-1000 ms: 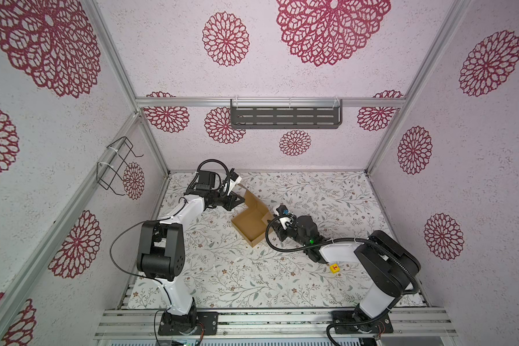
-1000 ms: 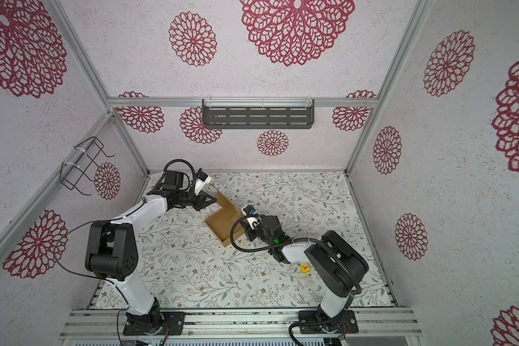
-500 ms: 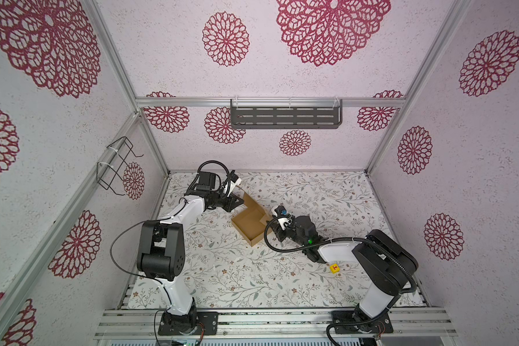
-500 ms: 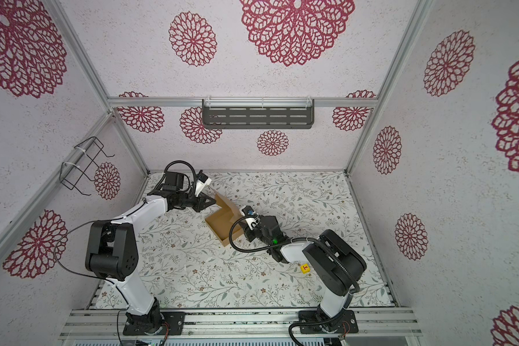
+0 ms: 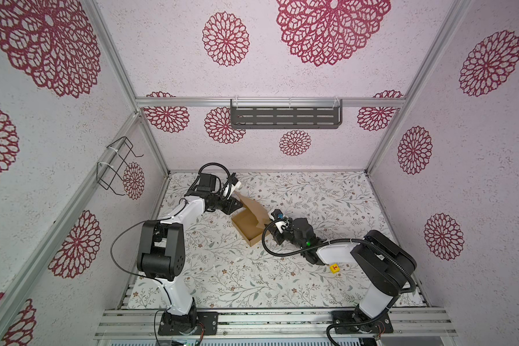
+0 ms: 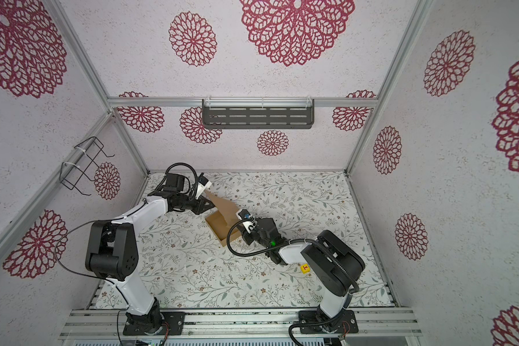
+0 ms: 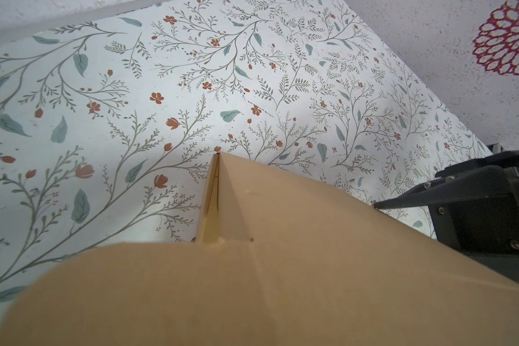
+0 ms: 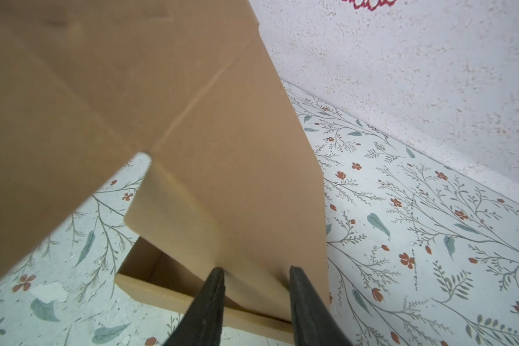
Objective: Assemble paper box
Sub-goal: Fold the lid at the center of the table.
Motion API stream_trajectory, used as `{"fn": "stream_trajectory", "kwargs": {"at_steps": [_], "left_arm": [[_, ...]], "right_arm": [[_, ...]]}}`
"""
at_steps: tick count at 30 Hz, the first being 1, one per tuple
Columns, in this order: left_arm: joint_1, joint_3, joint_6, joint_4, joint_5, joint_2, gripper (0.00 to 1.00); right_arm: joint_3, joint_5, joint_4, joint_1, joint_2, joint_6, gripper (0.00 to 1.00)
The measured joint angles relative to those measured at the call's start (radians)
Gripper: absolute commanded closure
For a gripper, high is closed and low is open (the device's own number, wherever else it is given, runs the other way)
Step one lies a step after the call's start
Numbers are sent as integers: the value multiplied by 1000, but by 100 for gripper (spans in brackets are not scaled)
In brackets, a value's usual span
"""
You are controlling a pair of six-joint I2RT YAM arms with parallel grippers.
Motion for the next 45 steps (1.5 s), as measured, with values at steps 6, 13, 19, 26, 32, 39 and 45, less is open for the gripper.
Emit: {"fn": "stream_trajectory", "kwargs": {"at_steps": [6, 13, 19, 26, 32, 39, 45], "left_arm": [[10, -18, 0, -9, -8, 0, 75], [16, -40, 0, -10, -16, -10, 67], [36, -69, 3, -16, -11, -58, 47], [43, -136, 30, -39, -27, -156, 39], [57, -137, 35, -61, -30, -159, 38], [93, -231, 69, -129, -45, -339, 28], [97, -225, 164, -276, -35, -531, 30]], "right_arm": [[0, 6, -6, 8, 5, -17, 62], [2, 14, -11, 13, 19, -25, 62], [3, 18, -16, 13, 40, -25, 62], [4, 18, -23, 15, 51, -25, 62], [18, 18, -23, 16, 61, -25, 62], [21, 18, -27, 16, 64, -25, 62], [21, 18, -27, 18, 64, -25, 62]]}}
